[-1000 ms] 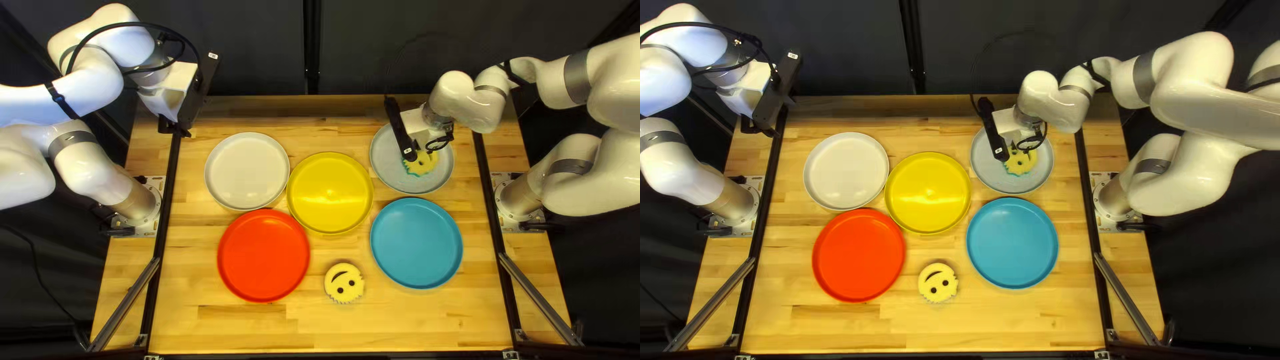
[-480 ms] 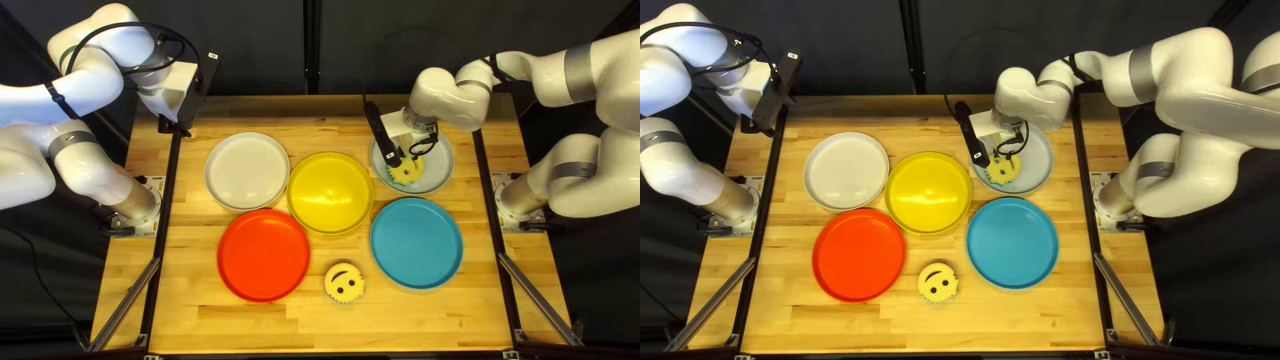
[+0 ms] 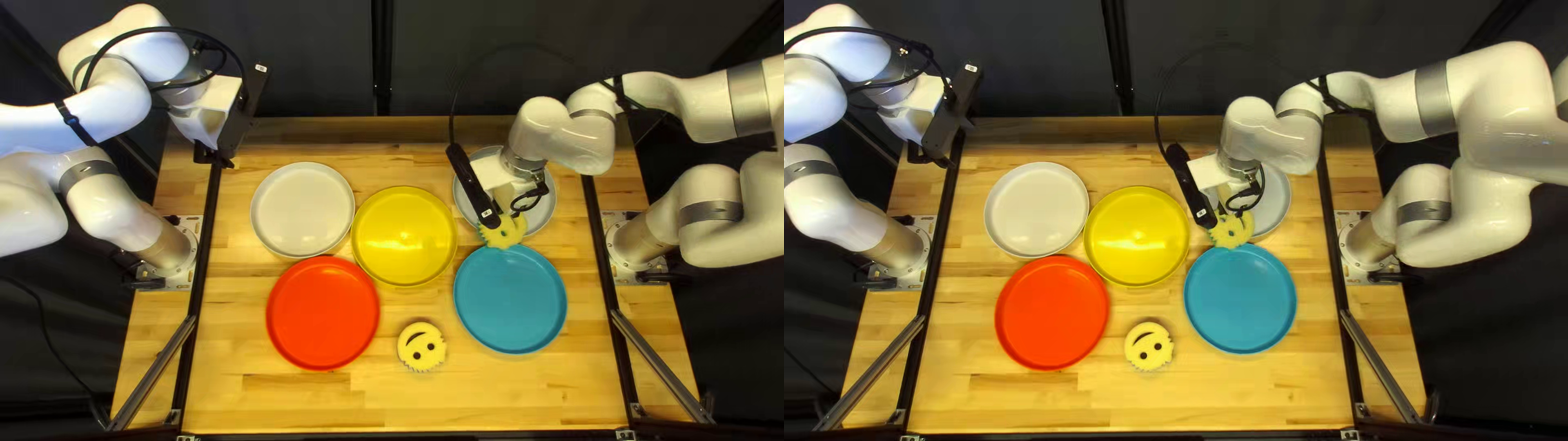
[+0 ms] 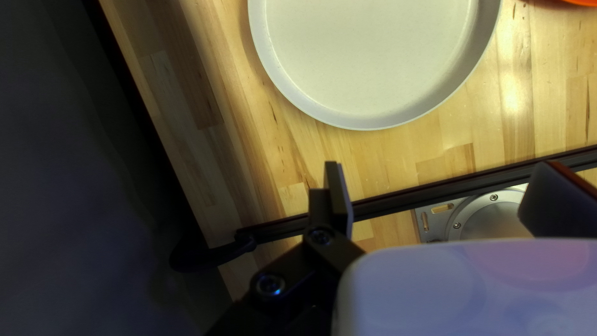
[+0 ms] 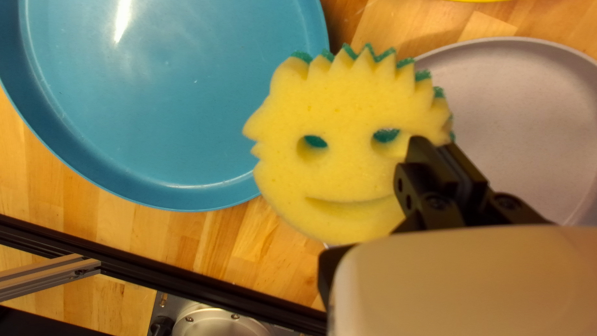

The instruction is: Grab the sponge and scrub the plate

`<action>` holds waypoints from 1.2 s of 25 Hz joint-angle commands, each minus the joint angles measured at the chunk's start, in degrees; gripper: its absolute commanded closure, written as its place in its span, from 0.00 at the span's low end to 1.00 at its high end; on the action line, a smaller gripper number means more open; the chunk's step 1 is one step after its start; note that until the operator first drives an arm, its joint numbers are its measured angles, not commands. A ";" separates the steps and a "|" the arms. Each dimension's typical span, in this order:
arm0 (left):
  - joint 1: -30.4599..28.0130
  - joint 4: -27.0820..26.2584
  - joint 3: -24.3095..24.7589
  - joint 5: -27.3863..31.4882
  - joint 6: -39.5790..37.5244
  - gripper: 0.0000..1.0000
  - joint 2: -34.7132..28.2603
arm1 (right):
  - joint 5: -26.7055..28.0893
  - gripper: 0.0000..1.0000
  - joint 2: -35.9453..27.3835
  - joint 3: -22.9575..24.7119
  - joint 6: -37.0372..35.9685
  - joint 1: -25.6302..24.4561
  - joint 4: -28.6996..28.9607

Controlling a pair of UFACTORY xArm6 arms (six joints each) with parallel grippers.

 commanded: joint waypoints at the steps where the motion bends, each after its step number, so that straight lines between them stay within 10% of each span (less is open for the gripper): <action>1: 0.00 0.00 0.00 0.00 0.00 0.00 0.00 | -0.57 1.00 1.37 -0.65 3.16 1.94 -0.93; 18: 0.00 0.00 0.00 0.00 0.00 0.00 0.00 | -6.12 1.00 9.25 -2.70 21.39 20.13 -5.88; 30: 0.00 0.00 0.00 0.00 0.00 0.00 0.00 | -9.86 1.00 3.33 6.25 26.44 27.08 -6.20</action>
